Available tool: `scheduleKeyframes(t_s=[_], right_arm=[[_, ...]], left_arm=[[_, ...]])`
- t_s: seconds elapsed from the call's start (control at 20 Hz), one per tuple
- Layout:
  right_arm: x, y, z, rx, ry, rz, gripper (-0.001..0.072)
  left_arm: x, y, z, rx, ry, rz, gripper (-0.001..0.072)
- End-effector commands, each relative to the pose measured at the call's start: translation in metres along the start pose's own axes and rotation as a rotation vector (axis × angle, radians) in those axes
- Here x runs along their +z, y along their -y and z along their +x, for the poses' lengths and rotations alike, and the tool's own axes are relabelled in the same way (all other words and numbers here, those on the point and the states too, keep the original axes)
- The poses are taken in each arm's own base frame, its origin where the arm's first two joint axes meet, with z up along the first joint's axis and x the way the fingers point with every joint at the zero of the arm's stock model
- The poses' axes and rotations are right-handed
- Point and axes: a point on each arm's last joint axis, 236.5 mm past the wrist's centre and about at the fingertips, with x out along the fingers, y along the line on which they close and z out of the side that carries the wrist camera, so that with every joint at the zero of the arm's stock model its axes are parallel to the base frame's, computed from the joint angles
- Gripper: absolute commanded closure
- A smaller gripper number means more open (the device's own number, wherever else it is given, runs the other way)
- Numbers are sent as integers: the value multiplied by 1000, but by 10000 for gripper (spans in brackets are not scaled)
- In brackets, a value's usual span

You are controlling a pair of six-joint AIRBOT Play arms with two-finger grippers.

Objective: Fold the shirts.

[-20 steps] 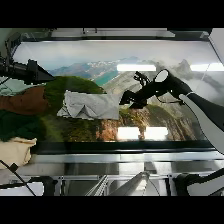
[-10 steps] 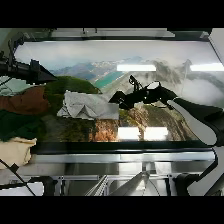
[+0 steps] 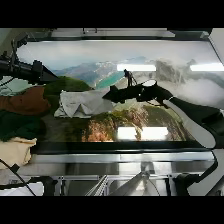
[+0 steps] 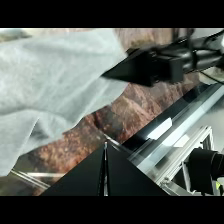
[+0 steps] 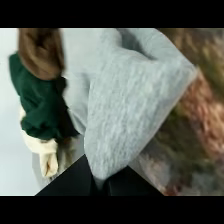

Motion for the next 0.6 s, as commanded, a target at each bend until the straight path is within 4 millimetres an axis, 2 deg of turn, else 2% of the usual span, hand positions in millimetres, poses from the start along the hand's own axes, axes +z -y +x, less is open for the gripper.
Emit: scheduleKeyframes(t_s=[0.0,0.05,0.1,0.15,0.2,0.25,0.35,0.45,0.55], right_arm=[[66,-23,-83,-84,184,-80,701],[90,-11,-128,-172,265,-71,700],[111,9,-184,-270,353,-26,700],[125,36,-244,-363,444,58,700],[128,63,-300,-428,516,161,700],[122,84,-351,-461,570,263,700],[95,119,-439,-502,633,381,700],[58,155,-506,-601,685,480,700],[10,192,-561,-707,744,597,700]], left_arm=[[-4,2,0,-6,-16,0,695],[-5,3,0,-10,-23,0,695],[-6,3,0,-11,-25,0,694],[-6,3,0,-12,-27,-2,695],[-6,3,0,-11,-26,-11,694],[-6,3,0,-11,-26,-12,695],[-6,3,0,-11,-25,-12,695],[-4,3,0,-9,-19,-11,695],[-4,3,1,-8,-16,-10,695]])
